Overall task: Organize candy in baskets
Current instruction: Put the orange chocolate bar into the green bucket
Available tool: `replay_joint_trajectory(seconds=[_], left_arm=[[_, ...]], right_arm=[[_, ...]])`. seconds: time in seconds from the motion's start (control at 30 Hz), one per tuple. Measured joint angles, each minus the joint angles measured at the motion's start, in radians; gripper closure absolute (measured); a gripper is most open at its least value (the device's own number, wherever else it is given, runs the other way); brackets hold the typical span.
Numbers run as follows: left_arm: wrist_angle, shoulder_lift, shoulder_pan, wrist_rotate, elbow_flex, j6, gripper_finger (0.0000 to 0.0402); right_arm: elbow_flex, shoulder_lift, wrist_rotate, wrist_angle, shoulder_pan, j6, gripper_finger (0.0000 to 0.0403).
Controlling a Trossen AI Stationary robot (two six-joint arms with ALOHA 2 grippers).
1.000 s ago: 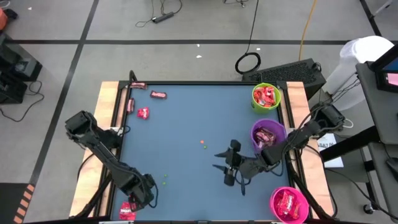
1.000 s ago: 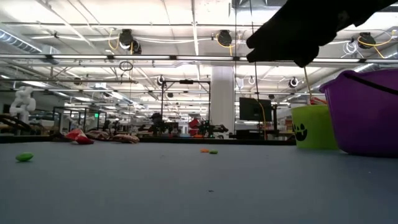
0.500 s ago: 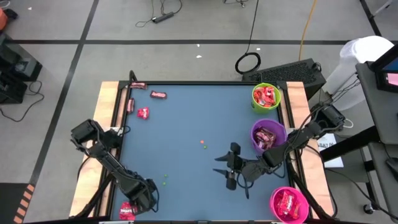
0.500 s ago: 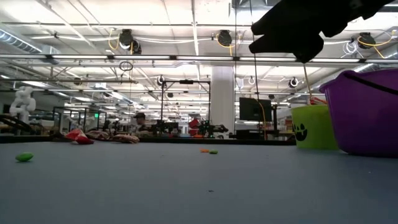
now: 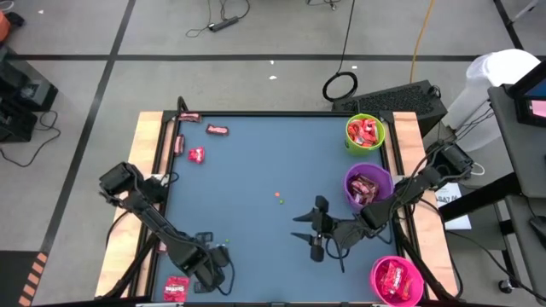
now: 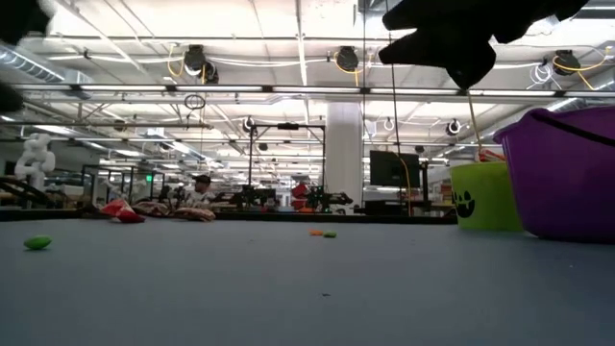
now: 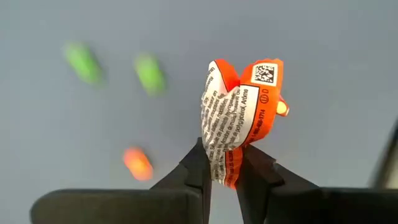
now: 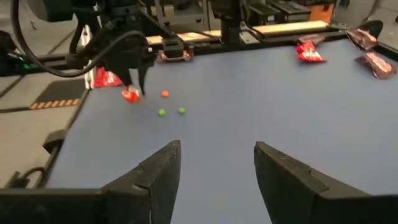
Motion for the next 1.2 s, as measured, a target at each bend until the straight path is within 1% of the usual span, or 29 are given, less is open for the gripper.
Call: replay_joint_trajectory(seconds=[0.07,0.13,0.2,0.3,0.47,0.53,0.63,0.7,0.8,1.07,1.2], left_arm=[[0.016,0.0,0.007,-0.152,0.03,0.055,0.0346],[0.068,0.0,0.018,-0.318,0.042,0.106,0.0345],[0.139,0.0,0.031,-0.434,0.045,0.158,0.0345],[0.256,0.0,0.053,-0.509,0.046,0.258,0.0344],[0.436,0.0,0.09,-0.624,0.046,0.396,0.0344],[0.505,0.0,0.103,-0.65,0.046,0.458,0.0344],[0.607,0.0,0.126,-0.654,0.046,0.563,0.0344],[0.678,0.0,0.142,-0.653,0.046,0.61,0.0344],[0.738,0.0,0.163,-0.65,0.047,0.659,0.0344],[0.773,-0.002,0.196,-0.64,0.047,0.656,0.0343],[0.775,-0.002,0.198,-0.64,0.046,0.656,0.0343]], right_arm=[[0.0,0.0,0.0,0.034,0.005,-0.009,0.0211],[0.0,0.002,0.0,0.08,0.012,-0.014,0.0211],[0.0,0.017,-0.004,0.143,0.023,-0.041,0.0211],[0.0,0.054,-0.011,0.228,0.042,-0.103,0.0211],[0.0,0.14,-0.073,0.366,0.044,-0.169,0.0211],[0.0,0.175,-0.083,0.415,0.043,-0.177,0.0211],[0.0,0.225,-0.083,0.471,0.044,-0.198,0.0211],[0.0,0.251,-0.083,0.502,0.042,-0.204,0.0211],[0.009,0.268,-0.081,0.516,0.036,-0.212,0.0211],[0.048,0.278,-0.072,0.515,0.013,-0.219,0.0211],[0.065,0.275,-0.047,0.517,0.006,-0.219,0.0211]])
